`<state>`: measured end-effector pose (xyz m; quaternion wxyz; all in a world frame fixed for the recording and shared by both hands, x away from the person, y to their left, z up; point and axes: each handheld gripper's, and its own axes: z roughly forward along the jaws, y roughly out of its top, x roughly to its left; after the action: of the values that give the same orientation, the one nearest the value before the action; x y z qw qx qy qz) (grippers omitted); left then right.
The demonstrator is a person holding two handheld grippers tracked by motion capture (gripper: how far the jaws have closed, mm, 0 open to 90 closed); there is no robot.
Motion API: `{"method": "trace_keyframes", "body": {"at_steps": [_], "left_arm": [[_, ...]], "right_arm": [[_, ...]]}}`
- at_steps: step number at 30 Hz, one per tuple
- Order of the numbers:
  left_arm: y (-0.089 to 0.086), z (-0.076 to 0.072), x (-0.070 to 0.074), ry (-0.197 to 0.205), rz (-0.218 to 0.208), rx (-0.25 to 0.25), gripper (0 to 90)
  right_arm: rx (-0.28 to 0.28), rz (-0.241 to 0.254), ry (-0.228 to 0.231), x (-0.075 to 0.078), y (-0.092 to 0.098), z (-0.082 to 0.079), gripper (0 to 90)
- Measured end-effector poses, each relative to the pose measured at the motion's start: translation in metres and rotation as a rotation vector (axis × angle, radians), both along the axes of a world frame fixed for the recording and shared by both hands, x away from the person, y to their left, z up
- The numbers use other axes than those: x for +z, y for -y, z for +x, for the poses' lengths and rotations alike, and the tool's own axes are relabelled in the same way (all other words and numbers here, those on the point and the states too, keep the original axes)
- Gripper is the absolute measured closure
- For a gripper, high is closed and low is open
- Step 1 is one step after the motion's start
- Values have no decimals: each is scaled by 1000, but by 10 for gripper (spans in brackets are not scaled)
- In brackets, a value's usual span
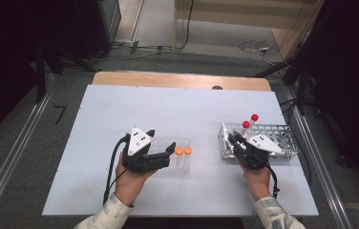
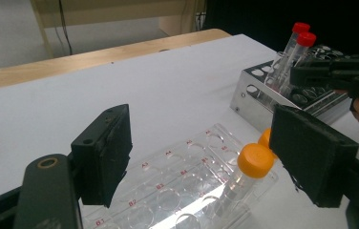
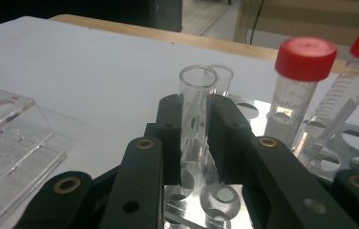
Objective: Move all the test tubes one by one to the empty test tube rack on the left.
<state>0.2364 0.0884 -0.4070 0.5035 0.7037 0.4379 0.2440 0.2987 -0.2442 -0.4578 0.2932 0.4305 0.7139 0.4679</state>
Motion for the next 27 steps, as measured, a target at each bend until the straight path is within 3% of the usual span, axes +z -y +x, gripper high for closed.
{"method": "trace_keyframes", "body": {"at_steps": [12, 18, 22, 27], "left_arm": [[-1, -2, 3, 8, -7, -2, 232], [-1, -2, 4, 11, -15, -3, 232], [-1, -3, 5, 13, -18, -8, 232], [1, -5, 7, 19, -20, -14, 233]], "right_arm": [[2, 8, 63, 29, 3, -13, 736], [24, 36, 85, 44, 5, -20, 736], [60, 50, 76, 50, 5, -27, 736], [124, 40, 47, 47, -3, -35, 736]]}}
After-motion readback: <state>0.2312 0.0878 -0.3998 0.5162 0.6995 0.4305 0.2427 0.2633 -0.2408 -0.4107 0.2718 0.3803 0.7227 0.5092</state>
